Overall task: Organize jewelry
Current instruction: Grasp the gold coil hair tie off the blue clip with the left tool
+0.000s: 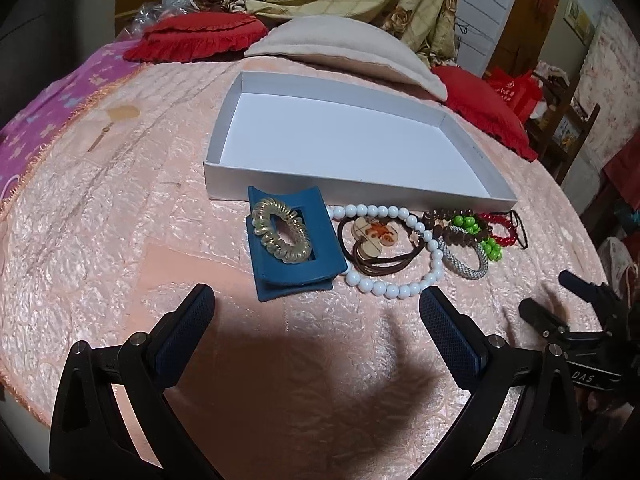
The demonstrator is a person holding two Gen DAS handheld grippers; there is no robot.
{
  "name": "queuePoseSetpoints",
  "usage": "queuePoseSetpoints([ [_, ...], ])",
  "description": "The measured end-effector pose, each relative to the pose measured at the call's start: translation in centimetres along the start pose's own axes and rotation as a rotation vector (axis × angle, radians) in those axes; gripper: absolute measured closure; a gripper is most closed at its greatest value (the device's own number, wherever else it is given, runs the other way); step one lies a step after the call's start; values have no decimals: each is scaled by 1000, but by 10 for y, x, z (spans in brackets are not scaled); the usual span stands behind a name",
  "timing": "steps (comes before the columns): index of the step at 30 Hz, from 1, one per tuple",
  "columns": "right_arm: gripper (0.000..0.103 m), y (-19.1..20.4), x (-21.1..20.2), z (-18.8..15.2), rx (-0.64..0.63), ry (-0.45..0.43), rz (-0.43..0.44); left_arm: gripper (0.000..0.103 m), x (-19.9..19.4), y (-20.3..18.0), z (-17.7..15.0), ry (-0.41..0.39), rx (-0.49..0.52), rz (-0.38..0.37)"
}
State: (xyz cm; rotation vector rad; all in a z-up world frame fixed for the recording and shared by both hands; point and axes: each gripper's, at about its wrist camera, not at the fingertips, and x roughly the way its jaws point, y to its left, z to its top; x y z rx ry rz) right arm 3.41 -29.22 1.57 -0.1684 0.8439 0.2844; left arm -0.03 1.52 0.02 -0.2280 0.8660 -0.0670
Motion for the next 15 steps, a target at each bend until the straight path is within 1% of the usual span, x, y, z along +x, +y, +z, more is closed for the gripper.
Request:
queuePoseSetpoints([
  [2, 1, 2, 1, 0, -10, 6, 2, 2, 1, 1, 0, 11, -2, -18],
  [7, 1, 3, 2, -2, -19, 10, 2, 10, -2, 7, 4, -1, -25, -33],
  [9, 1, 2, 2, -2, -15, 14, 2, 22, -3, 12, 7, -2, -33, -26],
  [10, 1, 1, 2, -3, -12, 17, 1, 25, -3, 16, 8, -1, -41, -28],
  [12, 1, 1, 3, -3, -10, 24, 2, 41, -2, 18, 9, -1, -39, -39],
  [13, 1, 1, 4, -3, -11, 27, 2, 44, -2, 17, 10, -2, -28, -32],
  [15, 1, 2, 4, -2, -14, 28, 6, 56, -3, 18, 13, -20, -17, -18],
])
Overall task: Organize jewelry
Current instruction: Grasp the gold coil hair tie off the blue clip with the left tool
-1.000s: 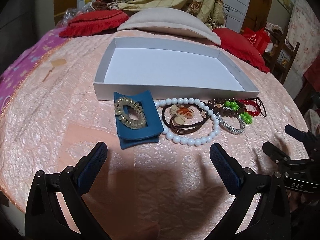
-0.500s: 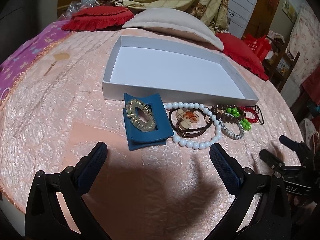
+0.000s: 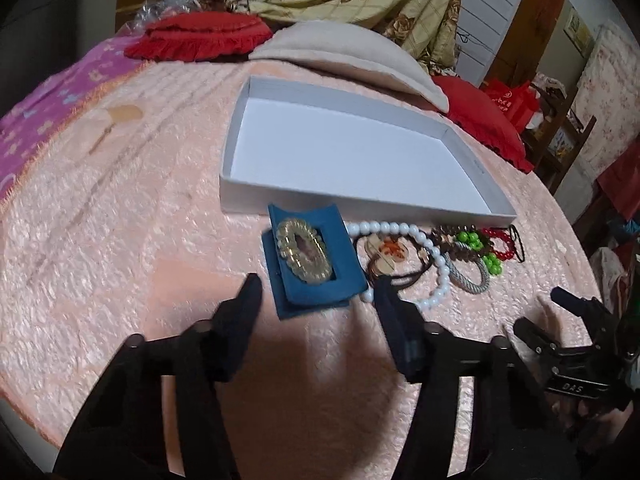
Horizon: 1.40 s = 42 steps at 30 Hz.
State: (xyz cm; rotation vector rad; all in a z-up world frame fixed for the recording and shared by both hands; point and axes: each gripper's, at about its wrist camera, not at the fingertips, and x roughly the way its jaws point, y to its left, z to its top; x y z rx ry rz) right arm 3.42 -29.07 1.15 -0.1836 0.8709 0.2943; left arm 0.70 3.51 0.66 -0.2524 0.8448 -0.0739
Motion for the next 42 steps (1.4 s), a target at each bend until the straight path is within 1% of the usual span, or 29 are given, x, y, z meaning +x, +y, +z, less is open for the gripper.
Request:
queuePoseSetpoints([
  [2, 1, 1, 0, 0, -8, 0, 1, 58, -2, 2, 4, -22, -4, 4],
  [4, 1, 2, 1, 0, -14, 4, 0, 58, -2, 5, 9, -36, -21, 5],
  [8, 1, 3, 2, -1, -14, 7, 2, 58, 3, 12, 16, -42, -52, 22],
  [14, 1, 5, 3, -2, -23, 12, 3, 59, 14, 12, 21, -30, -64, 23],
  [16, 1, 5, 3, -3, -24, 14, 1, 70, 17, 13, 22, -20, -69, 12],
  [17, 1, 5, 3, -3, -23, 15, -1, 81, 18, 14, 22, -12, -74, 8],
  [18, 1, 4, 3, -3, -20, 15, -3, 86, 19, 15, 21, -10, -80, 8],
  [23, 1, 0, 3, -1, -4, 16, -7, 89, 14, 18, 19, -19, -101, -8],
  [29, 1, -4, 4, 0, 13, 17, -17, 92, -1, 25, 19, -57, -125, -17],
  [32, 1, -9, 6, 0, 37, 28, -15, 92, 3, 24, 18, -40, -126, -27],
  [36, 1, -10, 8, 0, 39, 36, -20, 92, 5, 19, 17, -28, -109, -44],
  [42, 1, -9, 9, -1, 34, 44, -22, 92, 4, 19, 16, -15, -114, -30],
])
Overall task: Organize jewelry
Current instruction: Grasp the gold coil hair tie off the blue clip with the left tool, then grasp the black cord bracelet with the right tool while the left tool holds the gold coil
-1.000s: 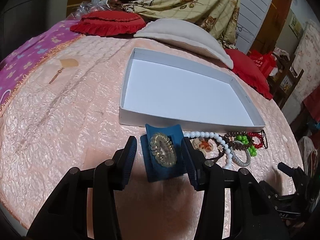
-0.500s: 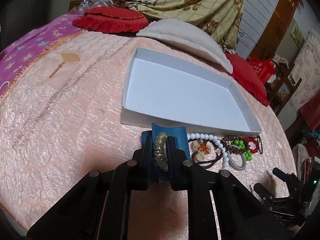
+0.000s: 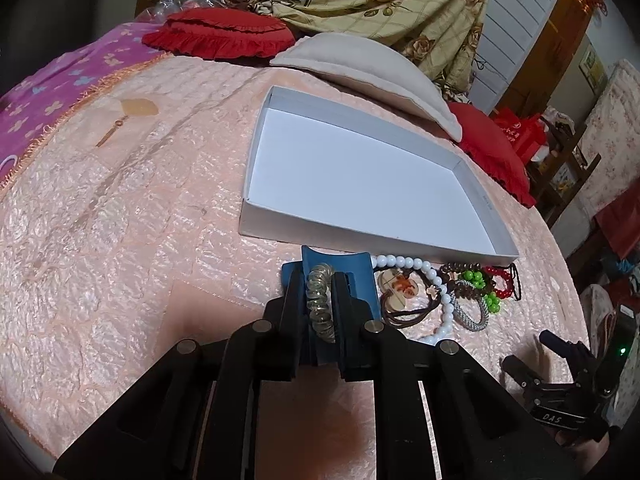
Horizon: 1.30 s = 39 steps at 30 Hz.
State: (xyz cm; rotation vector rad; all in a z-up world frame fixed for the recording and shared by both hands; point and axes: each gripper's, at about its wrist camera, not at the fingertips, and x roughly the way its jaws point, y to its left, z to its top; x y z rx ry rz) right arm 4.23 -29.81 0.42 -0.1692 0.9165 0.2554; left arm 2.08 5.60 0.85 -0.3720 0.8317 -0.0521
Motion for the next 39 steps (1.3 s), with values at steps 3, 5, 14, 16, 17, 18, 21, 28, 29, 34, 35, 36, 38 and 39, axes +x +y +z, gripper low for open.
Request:
queuePoseSetpoints([
  [3, 1, 1, 0, 0, -2, -2, 1, 92, -1, 2, -1, -1, -11, -1],
  [5, 1, 1, 0, -1, -4, 0, 2, 92, -1, 3, -1, -1, -14, 7],
  [14, 1, 0, -1, -1, 2, 1, 2, 87, -6, 2, -6, -7, 3, 52],
  [16, 1, 0, 0, -1, 4, 1, 2, 82, -8, 2, -7, -13, 9, 59],
  [17, 1, 0, 0, -1, 4, 1, 2, 81, -9, 1, -7, -16, 12, 62],
  [18, 1, 0, 0, -1, 3, 1, 1, 81, -9, 2, -8, -18, 13, 65],
  [21, 1, 1, 0, -1, 2, 1, 1, 83, -10, 4, -8, -22, 3, 74],
  [28, 1, -8, 1, 1, 29, 0, -10, 95, -21, 4, -7, -57, 6, 72],
  [29, 1, -10, 0, 1, 34, 0, -12, 95, -21, 4, -6, -59, 4, 70],
  [34, 1, -32, -1, 0, 81, 8, -31, 95, -27, 4, -4, -75, -13, 40],
  [35, 1, -37, -1, 0, 86, 8, -33, 95, -28, 3, -4, -80, -15, 30],
  [36, 1, -42, -2, 0, 91, 7, -37, 95, -30, 2, -3, -86, -16, 16],
  [38, 1, -55, -5, -1, 106, 3, -42, 95, -34, -2, -2, -97, -10, -9],
  [39, 2, -62, -7, 0, 117, -3, -36, 95, -35, -3, -1, -99, -5, -15],
])
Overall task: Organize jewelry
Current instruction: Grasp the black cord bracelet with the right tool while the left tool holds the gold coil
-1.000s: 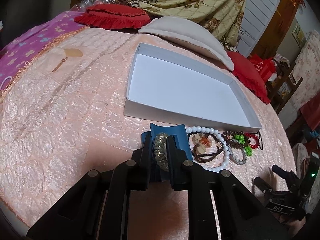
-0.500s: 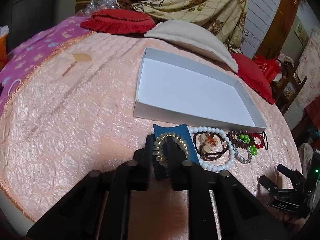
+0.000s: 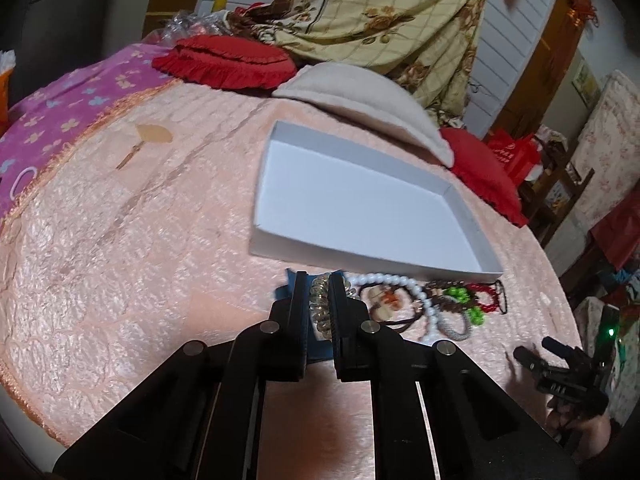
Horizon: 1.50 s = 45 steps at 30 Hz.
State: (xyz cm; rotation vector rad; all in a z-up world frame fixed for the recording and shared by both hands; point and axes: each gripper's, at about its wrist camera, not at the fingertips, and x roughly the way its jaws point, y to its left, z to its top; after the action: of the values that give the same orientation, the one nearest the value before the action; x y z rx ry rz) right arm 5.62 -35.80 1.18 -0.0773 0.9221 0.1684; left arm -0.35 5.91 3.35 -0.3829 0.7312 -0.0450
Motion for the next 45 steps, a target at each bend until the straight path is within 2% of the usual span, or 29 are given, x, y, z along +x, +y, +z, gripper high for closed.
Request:
queuePoseSetpoints([
  [5, 19, -18, 0, 15, -5, -46, 46, 95, 3, -17, -2, 13, 40, -39],
  [7, 38, -17, 6, 25, -27, -58, 61, 95, 5, -24, -5, 20, 55, -49],
  [11, 60, -9, 22, 43, -52, -70, 140, 95, 8, -31, -7, 30, 71, -61],
  [13, 62, -4, 27, 50, -58, -81, 191, 95, 9, -32, -8, 36, 72, -65],
  [18, 62, 12, 36, 58, -100, -96, 230, 95, 9, -33, -7, 42, 67, -74],
  [26, 63, 19, 64, 70, -100, -41, 211, 95, 12, -36, -7, 51, 67, -86],
  [29, 63, 9, 70, 75, -42, -35, 241, 95, 13, -37, -8, 53, 67, -84],
  [33, 64, 7, 75, 81, -32, -30, 258, 95, 15, -37, -9, 61, 59, -80],
  [38, 85, 10, 75, 84, -50, -41, 291, 95, 15, -37, -10, 65, 60, -77],
  [39, 95, 11, 73, 84, -54, -47, 304, 95, 16, -36, -10, 66, 59, -77],
  [42, 100, 14, 68, 82, -71, -69, 285, 95, 17, -36, -11, 70, 59, -76],
  [45, 100, 12, 57, 79, -64, -92, 298, 95, 17, -36, -10, 70, 59, -77],
])
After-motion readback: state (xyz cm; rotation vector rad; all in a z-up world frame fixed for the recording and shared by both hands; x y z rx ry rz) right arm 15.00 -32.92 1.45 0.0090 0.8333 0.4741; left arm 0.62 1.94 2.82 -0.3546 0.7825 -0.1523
